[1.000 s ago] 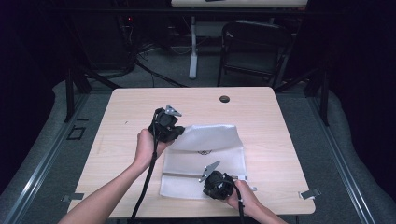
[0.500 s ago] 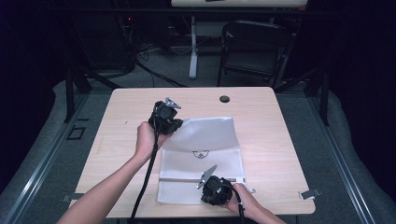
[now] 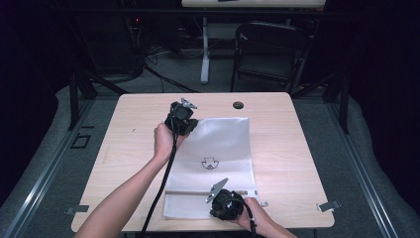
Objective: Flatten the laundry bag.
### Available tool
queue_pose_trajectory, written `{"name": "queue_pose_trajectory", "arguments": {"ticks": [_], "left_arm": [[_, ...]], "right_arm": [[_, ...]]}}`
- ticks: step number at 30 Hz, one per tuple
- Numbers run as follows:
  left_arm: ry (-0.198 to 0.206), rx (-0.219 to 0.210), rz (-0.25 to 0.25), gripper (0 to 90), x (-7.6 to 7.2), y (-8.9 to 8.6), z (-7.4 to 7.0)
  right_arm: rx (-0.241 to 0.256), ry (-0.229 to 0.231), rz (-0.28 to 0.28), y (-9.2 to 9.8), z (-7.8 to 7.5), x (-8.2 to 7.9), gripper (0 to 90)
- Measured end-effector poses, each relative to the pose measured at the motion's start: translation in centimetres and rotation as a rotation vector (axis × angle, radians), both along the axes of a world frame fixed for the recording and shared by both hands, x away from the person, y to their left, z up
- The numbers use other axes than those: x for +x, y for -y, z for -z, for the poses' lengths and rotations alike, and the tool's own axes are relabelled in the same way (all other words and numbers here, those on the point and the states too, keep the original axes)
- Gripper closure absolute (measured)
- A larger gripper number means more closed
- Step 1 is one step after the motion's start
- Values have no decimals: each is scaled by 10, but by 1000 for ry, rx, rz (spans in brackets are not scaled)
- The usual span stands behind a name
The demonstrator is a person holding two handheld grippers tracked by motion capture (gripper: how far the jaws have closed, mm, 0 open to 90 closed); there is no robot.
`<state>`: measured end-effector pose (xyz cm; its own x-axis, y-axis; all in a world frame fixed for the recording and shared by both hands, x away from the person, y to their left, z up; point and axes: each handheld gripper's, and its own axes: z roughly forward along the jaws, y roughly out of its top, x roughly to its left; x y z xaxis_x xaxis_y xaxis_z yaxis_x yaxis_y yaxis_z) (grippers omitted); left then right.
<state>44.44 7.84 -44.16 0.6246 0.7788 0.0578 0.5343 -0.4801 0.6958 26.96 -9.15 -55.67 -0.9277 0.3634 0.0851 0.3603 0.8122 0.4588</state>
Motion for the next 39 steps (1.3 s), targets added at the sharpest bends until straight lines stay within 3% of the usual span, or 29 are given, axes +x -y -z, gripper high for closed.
{"name": "queue_pose_trajectory", "arguments": {"ticks": [2,6,12,14,17,21,22,23,31,33,34,39], "left_arm": [[3,1,-6,898,3,2,3],[1,0,-18,897,10,3,8],[-1,-13,-47,897,20,4,17],[-2,-6,-52,897,24,4,21],[-10,-6,-59,897,29,5,25],[-20,-19,-74,896,37,4,31],[-22,-17,-77,896,39,5,32],[-25,-14,-79,895,41,5,34],[-52,4,-102,892,55,7,44],[-53,3,-106,890,57,7,46],[-73,2,-109,888,60,7,49],[-89,-5,-115,872,66,5,55]], "right_arm": [[38,-2,15,1,-2,0,900],[46,21,53,14,-13,10,900],[1,16,125,25,-4,19,900],[-27,12,117,25,-1,21,900],[-32,9,119,25,-1,21,900],[-23,10,128,24,0,20,900],[3,10,146,23,2,18,900],[-33,13,128,24,-1,19,900],[-25,3,145,22,0,19,900],[11,-3,169,21,2,17,900],[11,-1,170,21,2,17,900],[10,-6,169,22,2,18,900]]}}
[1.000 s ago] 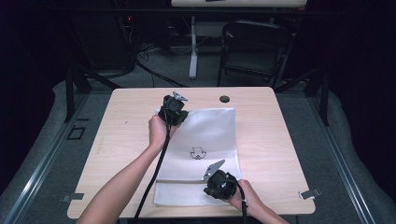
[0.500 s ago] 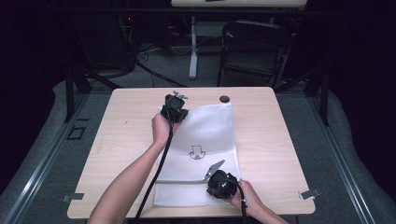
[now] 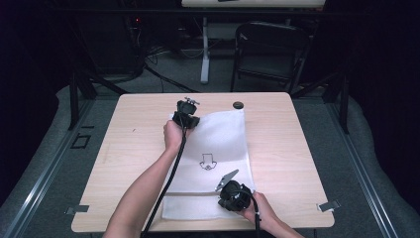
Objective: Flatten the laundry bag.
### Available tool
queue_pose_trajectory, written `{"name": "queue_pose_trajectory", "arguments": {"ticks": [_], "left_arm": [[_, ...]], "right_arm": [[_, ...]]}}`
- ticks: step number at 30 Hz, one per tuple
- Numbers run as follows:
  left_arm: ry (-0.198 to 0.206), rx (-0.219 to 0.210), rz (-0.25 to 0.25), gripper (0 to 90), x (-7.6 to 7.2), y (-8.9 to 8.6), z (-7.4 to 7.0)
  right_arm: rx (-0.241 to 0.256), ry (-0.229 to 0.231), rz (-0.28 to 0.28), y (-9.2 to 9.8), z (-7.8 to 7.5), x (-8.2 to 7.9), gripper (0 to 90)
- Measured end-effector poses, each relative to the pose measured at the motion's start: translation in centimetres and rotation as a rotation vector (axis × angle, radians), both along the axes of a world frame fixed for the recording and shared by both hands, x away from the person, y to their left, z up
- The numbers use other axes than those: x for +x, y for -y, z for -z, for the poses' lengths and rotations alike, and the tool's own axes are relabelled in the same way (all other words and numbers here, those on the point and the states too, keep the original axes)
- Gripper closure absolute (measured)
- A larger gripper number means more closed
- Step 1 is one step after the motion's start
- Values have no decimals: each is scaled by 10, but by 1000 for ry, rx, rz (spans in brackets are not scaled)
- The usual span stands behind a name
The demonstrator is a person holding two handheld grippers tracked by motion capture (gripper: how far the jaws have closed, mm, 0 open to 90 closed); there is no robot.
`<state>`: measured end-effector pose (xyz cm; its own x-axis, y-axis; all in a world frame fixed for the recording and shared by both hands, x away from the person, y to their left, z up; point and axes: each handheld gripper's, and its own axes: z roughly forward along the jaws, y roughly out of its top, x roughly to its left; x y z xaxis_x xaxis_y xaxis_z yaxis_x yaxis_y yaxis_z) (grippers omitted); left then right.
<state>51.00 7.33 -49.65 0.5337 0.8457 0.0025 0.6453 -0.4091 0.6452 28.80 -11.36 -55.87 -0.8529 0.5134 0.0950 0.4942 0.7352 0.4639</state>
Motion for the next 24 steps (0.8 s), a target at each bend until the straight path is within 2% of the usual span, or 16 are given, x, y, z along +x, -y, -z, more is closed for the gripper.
{"name": "queue_pose_trajectory", "arguments": {"ticks": [7,10,11,13,14,15,17,18,22,24], "left_arm": [[-27,13,-15,877,11,-3,10],[-36,20,-22,873,16,-2,14],[-33,15,-27,855,17,-2,16],[-32,4,-33,803,20,-1,17],[-34,-4,-33,758,21,-2,15],[-26,-19,-23,699,21,-2,14],[-10,-35,-7,644,20,-2,11],[-11,-52,2,581,19,-3,9],[8,-75,23,410,9,-6,1],[19,-93,42,353,3,-8,-1]], "right_arm": [[-2,-3,9,-1,0,0,900],[-23,-2,8,-1,-2,0,900],[20,-8,26,-2,1,-1,900],[24,-10,33,-3,1,-1,900],[1,-13,11,-3,0,1,900],[29,-9,39,-4,2,-1,900],[30,-11,39,-4,2,-1,900],[32,-12,38,-4,2,0,900],[47,-9,17,2,-6,3,775],[68,-6,10,7,-13,6,682]]}}
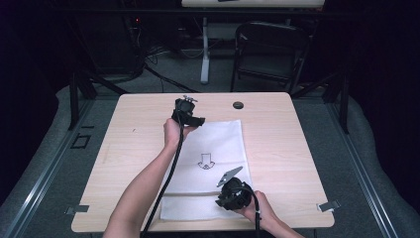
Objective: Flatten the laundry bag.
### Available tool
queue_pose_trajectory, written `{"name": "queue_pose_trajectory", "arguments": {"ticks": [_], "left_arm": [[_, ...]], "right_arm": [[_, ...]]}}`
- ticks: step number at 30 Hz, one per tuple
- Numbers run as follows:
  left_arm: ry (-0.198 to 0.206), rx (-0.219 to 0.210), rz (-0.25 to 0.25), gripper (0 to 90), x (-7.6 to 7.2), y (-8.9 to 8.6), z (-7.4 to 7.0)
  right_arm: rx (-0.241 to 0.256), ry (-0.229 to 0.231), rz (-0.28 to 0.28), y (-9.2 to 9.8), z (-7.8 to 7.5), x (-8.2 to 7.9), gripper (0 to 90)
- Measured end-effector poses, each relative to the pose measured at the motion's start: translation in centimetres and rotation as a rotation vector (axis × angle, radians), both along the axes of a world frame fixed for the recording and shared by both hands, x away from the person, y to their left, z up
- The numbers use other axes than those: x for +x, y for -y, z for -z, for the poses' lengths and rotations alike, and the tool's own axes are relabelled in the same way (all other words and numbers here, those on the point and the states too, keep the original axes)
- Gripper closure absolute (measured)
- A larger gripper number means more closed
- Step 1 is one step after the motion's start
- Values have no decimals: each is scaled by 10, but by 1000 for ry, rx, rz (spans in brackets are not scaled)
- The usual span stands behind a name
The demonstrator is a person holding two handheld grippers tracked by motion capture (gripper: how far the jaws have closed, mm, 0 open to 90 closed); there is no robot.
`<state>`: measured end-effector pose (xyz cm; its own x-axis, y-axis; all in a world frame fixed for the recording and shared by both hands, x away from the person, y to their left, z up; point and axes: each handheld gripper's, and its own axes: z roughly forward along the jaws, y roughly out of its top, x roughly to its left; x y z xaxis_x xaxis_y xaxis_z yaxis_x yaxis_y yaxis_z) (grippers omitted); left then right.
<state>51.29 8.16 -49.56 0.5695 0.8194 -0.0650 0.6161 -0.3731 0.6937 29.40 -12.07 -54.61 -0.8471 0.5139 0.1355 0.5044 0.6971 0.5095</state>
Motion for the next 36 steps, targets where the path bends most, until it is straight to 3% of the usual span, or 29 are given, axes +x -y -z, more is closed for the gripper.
{"name": "queue_pose_trajectory", "arguments": {"ticks": [5,10,15,18,23,31,36], "left_arm": [[24,-11,21,242,-17,-9,-3],[29,-21,54,166,-34,-17,-4],[34,-24,110,117,-56,-20,-2],[35,-27,131,106,-70,-24,-1],[39,-51,147,103,-89,-31,-2],[47,-65,176,107,-115,-41,-6],[54,-68,163,106,-121,-44,-3]], "right_arm": [[20,12,35,15,-8,4,522],[49,12,80,33,-17,10,282],[71,2,101,45,-21,17,171],[56,-24,108,49,-21,21,139],[58,-2,122,58,-25,24,119],[34,19,142,74,-33,26,156],[37,26,171,78,-35,27,205]]}}
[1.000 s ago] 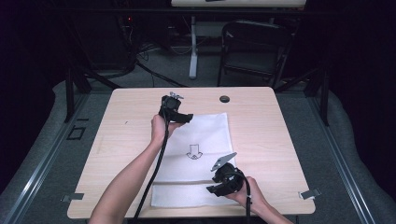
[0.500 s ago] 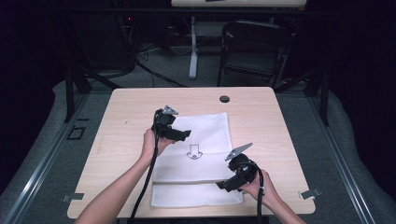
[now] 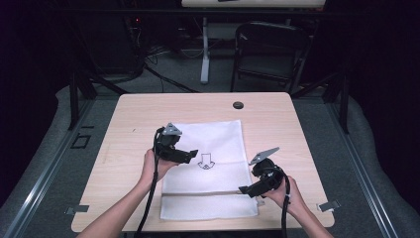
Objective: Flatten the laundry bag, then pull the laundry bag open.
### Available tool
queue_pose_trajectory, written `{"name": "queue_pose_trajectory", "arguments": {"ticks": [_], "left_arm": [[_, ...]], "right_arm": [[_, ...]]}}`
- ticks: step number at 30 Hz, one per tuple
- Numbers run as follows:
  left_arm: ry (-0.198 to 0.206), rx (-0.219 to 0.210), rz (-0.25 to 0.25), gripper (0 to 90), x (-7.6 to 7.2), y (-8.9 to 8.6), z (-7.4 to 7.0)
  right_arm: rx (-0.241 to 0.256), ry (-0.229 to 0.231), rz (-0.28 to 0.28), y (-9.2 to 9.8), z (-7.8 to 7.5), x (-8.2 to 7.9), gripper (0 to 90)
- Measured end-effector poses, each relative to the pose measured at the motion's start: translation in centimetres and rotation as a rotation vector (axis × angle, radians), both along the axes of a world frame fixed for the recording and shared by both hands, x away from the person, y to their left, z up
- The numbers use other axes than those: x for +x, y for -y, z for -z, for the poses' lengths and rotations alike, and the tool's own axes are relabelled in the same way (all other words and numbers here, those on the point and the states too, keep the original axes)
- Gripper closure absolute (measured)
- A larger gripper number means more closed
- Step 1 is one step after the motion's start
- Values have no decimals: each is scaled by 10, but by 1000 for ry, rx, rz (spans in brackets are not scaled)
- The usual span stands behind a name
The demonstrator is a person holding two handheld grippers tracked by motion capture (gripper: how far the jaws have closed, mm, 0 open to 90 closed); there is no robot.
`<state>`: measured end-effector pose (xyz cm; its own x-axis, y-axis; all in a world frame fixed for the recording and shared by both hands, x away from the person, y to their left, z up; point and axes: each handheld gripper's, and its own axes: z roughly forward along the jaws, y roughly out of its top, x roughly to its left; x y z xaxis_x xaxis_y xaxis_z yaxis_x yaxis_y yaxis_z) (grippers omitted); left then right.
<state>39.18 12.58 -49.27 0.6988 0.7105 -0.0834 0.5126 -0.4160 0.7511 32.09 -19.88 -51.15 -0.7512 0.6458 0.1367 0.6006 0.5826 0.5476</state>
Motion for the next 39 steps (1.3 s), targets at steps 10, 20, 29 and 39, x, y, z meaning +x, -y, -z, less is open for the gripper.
{"name": "queue_pose_trajectory", "arguments": {"ticks": [10,20,29,39], "left_arm": [[10,3,66,127,-14,6,8],[7,25,136,157,-28,26,18],[-15,37,188,166,-35,32,26],[-33,66,301,240,-46,47,38]], "right_arm": [[-18,-5,18,4,1,-2,486],[-103,-83,-8,2,23,1,842],[-133,-105,-5,-8,40,5,900],[-107,-58,-54,-22,43,5,900]]}}
